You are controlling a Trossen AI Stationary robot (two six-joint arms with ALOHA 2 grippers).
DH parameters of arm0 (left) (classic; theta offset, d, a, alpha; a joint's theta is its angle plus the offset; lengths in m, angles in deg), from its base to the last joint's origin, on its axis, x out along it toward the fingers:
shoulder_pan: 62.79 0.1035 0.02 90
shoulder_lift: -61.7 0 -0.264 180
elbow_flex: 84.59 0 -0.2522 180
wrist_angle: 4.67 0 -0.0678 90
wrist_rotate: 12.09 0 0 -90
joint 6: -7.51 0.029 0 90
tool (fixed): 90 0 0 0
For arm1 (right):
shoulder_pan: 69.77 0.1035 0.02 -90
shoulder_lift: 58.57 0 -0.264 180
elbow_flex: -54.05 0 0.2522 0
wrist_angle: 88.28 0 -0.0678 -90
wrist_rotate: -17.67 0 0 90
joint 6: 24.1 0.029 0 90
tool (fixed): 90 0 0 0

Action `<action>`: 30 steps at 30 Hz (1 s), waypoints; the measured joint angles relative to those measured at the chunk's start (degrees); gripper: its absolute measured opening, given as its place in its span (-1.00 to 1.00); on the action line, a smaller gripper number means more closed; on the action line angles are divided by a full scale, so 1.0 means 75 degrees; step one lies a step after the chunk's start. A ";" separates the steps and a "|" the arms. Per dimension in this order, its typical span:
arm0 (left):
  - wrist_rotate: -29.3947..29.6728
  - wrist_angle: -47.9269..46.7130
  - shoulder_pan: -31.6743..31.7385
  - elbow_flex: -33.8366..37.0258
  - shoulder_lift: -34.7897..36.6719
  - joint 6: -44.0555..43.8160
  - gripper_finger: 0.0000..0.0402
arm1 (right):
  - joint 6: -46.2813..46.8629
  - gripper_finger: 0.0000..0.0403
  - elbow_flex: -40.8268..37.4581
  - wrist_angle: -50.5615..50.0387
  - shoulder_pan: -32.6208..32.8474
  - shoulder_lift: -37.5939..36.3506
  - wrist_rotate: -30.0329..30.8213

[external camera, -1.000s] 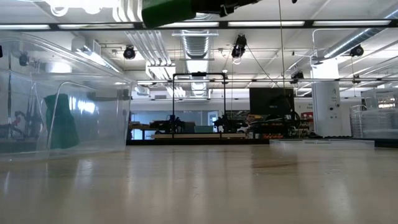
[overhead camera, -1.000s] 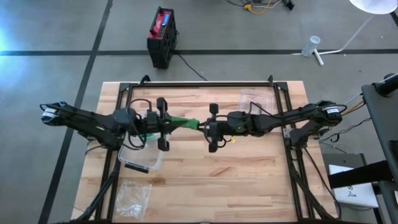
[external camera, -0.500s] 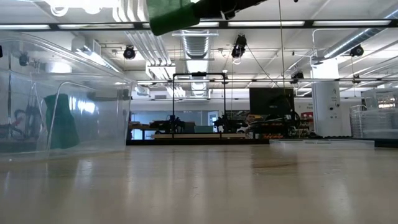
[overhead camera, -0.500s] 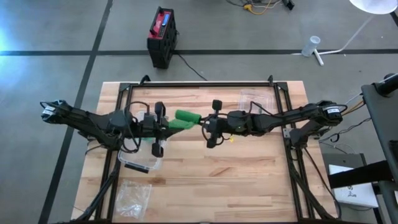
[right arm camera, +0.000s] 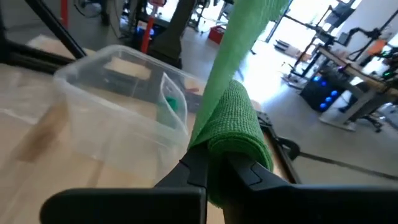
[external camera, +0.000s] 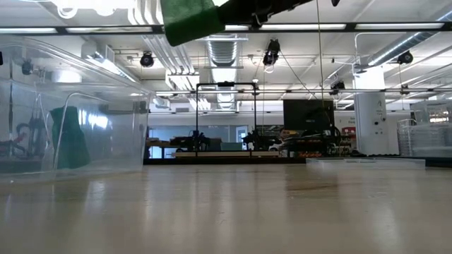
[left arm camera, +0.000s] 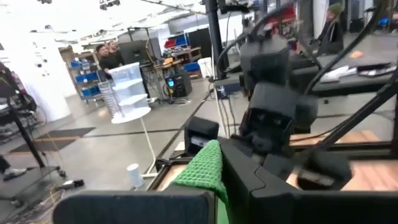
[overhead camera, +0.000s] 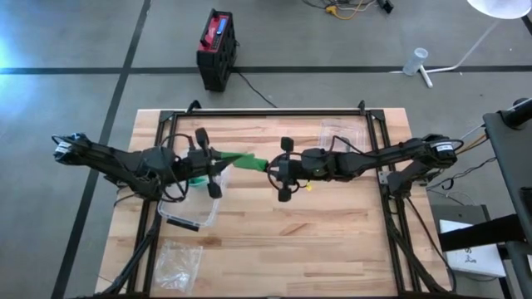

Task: Roll bandage
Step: Roll the dark green bandage

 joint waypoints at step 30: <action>-0.2045 -0.1751 0.1121 0.0006 -0.0463 -0.0912 -0.98 | 0.0288 -0.96 0.0478 -0.0057 0.0577 -0.0048 -0.1444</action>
